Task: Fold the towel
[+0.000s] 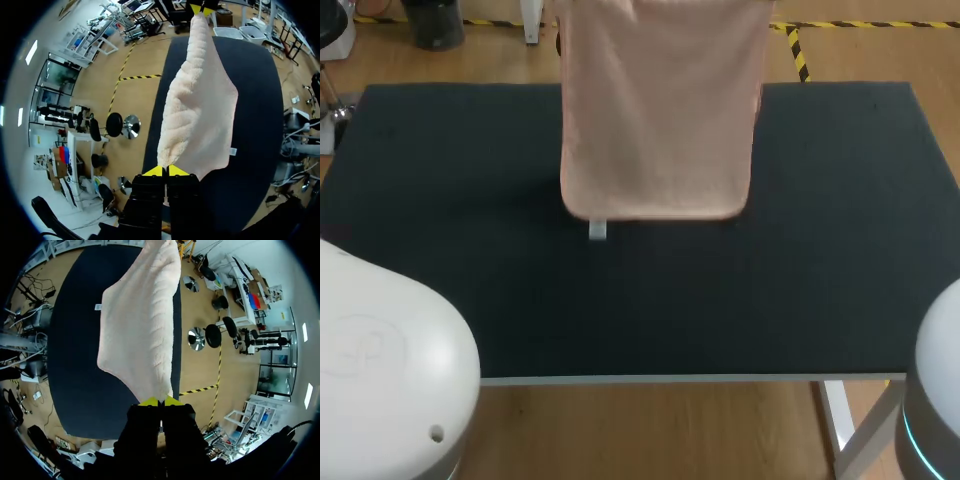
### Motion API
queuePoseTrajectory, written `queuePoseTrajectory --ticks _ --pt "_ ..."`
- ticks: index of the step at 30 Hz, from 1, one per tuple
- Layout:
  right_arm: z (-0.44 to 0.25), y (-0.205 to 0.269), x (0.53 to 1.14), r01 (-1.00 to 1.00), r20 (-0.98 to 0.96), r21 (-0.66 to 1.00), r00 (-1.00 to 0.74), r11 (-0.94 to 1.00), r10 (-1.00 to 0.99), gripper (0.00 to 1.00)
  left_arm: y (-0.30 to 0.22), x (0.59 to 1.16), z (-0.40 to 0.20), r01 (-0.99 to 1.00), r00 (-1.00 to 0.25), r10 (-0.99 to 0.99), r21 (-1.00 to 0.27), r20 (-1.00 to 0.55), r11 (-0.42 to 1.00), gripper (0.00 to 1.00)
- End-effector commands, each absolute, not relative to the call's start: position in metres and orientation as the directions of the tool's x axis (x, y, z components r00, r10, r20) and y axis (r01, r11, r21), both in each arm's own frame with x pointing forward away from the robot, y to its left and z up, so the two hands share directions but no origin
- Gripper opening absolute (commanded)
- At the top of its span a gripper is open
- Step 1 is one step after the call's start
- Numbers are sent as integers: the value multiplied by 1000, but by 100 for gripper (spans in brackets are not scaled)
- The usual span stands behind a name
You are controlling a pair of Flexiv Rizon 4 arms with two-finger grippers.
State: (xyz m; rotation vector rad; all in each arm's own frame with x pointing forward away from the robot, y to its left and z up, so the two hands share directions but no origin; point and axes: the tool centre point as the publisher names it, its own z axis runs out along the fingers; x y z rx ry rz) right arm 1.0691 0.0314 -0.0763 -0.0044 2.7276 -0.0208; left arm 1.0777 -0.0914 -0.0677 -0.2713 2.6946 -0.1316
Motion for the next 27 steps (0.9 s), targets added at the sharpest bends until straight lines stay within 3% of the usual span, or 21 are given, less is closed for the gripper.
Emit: queuePoseTrajectory --ticks 1,13,19,27 --pt "-35 34 1084 15 -397 -23 -918 1000 4 0 -93 1080 -26 -188 -868 -225 -128 -443 974 0" --pt "-29 45 1113 18 -472 -70 -881 997 -18 0 -86 1108 -25 -172 -819 -209 -119 -535 978 0" --pt "-74 47 1085 -40 -434 -147 -895 988 -101 0 -83 1081 -70 -149 -853 -184 -110 -488 983 0" --pt "-138 37 1020 -84 -293 -120 -949 989 -117 0 -84 1023 -130 -109 -920 -135 -91 -367 990 0"
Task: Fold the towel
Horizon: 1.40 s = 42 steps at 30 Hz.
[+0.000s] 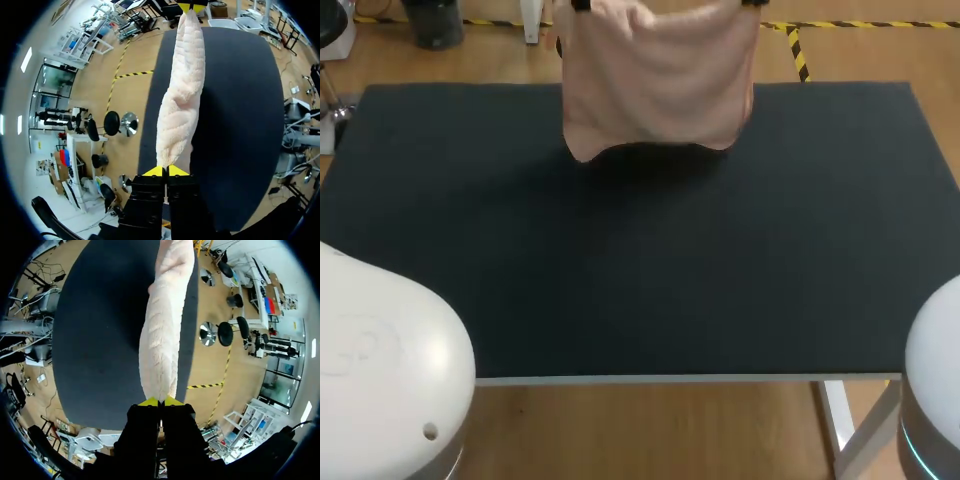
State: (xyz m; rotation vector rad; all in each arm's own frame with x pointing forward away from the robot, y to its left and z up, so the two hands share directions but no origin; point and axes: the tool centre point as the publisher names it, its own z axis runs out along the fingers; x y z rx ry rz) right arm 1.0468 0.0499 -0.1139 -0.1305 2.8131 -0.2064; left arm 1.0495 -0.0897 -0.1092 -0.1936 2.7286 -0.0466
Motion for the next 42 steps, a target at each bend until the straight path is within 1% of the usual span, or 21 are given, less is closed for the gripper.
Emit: queuePoseTrajectory --ticks 1,2,4,9,10,12,21,26,30,34,36,40,41,42 --pt "-147 36 1012 -82 -261 -109 -959 991 -108 0 -85 1016 -137 -101 -928 -127 -91 -349 991 0" --pt "-151 35 1009 -80 -249 -106 -963 991 -104 0 -86 1010 -142 -108 -936 -128 -78 -329 991 0" --pt "-162 32 1000 -70 -212 -91 -973 993 -88 0 -84 997 -148 -108 -945 -134 -104 -298 989 0" --pt "-171 25 989 -54 -164 -85 -984 995 -67 0 -81 969 -157 -115 -959 -136 -98 -250 989 0" --pt "-171 24 987 -54 -158 -83 -985 995 -66 0 -80 964 -159 -110 -962 -135 -117 -237 987 0" --pt "-171 24 981 -56 -151 -82 -986 995 -68 0 -79 956 -162 -120 -964 -138 -91 -227 989 0" --pt "-164 38 948 -100 -149 -67 -983 993 -109 0 -76 923 -160 -136 -964 -154 -97 -217 986 0" --pt "-181 41 935 -108 -109 -66 -987 992 -115 0 -78 910 -171 -134 -972 -150 -98 -181 986 0" --pt "-204 37 931 -82 -53 -69 -995 994 -86 0 -80 906 -192 -148 -981 -159 -96 -114 984 0" --pt "-232 28 934 -6 8 -64 -1000 998 -6 0 -78 909 -220 -169 -984 -174 -92 -46 981 0" --pt "-247 23 937 35 36 -51 -999 998 37 0 -76 914 -235 -192 -981 -193 -115 0 975 0" --pt "-277 18 952 101 84 -27 -991 995 103 0 -78 931 -265 -210 -977 -205 -98 62 973 0" --pt "-285 18 957 118 93 -28 -988 993 120 0 -81 937 -274 -217 -974 -210 -80 86 973 0" --pt "-293 19 962 122 94 -52 -988 991 127 0 -81 942 -282 -218 -973 -209 -93 98 972 0"
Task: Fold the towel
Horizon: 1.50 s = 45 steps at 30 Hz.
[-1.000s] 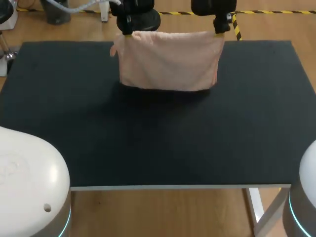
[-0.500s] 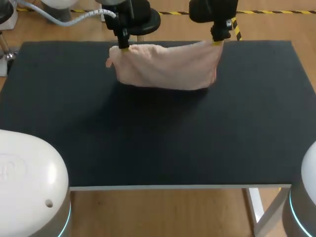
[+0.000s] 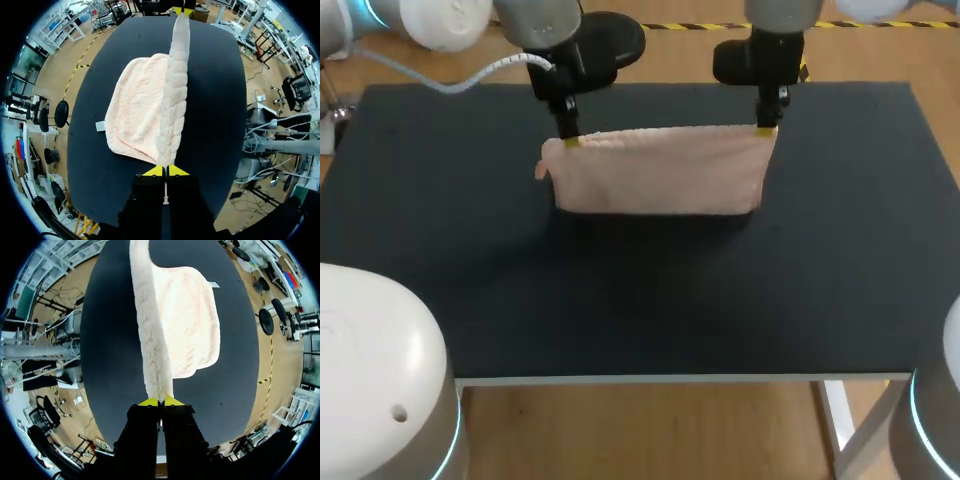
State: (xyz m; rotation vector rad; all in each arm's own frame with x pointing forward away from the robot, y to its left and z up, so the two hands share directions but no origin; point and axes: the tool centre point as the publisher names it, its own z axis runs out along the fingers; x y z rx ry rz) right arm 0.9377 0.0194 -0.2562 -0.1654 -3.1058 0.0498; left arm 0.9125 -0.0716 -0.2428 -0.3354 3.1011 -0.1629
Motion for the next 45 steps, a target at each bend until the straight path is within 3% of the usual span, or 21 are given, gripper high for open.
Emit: queuePoseTrajectory --ticks 1,5,19,43,44,45 --pt "-301 20 967 136 109 -67 -984 988 143 0 -83 947 -290 -225 -970 -216 -72 115 972 0" --pt "-332 20 987 194 155 -96 -966 976 208 0 -83 971 -321 -254 -952 -241 -48 191 966 0" --pt "-389 11 1033 334 197 -136 -914 933 356 0 -81 1025 -366 -232 -958 -223 -31 180 972 0" --pt "-408 19 1062 350 195 -172 -904 921 380 0 -71 1049 -386 -260 -935 -253 7 247 966 0" --pt "-410 18 1062 347 205 -185 -901 919 382 39 -71 1049 -386 -263 -934 -256 3 249 965 43" --pt "-411 18 1061 356 206 -193 -896 914 392 100 -70 1049 -386 -239 -937 -228 -10 264 971 100"
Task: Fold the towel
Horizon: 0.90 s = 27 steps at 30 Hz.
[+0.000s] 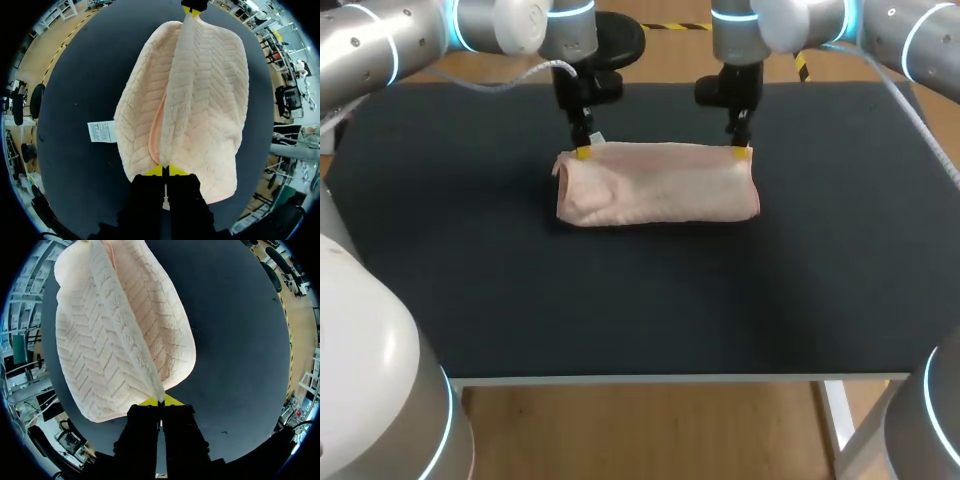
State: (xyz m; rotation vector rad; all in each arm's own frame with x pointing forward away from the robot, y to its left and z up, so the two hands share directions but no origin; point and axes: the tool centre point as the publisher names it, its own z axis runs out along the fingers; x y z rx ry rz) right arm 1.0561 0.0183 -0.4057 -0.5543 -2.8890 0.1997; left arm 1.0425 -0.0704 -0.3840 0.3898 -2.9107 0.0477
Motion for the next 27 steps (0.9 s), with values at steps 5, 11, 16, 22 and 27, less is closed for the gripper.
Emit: queuePoseTrajectory --ticks 5,11,16,22,27 --pt "-404 9 1050 374 207 -163 -892 913 402 100 -61 1025 -369 -250 -947 -216 -122 240 961 100" --pt "-382 1 1042 380 175 -106 -902 919 394 100 -50 1002 -331 -241 -963 -200 -240 182 940 100" --pt "-354 1 1036 358 134 -71 -922 931 365 100 -41 989 -305 -231 -971 -195 -315 140 920 100" --pt "-326 -5 1022 374 120 1 -921 928 371 100 -34 973 -285 -215 -975 -161 -459 154 862 100" --pt "-319 -11 1014 422 157 85 -900 902 406 100 -27 964 -283 -229 -972 -150 -570 182 789 100"
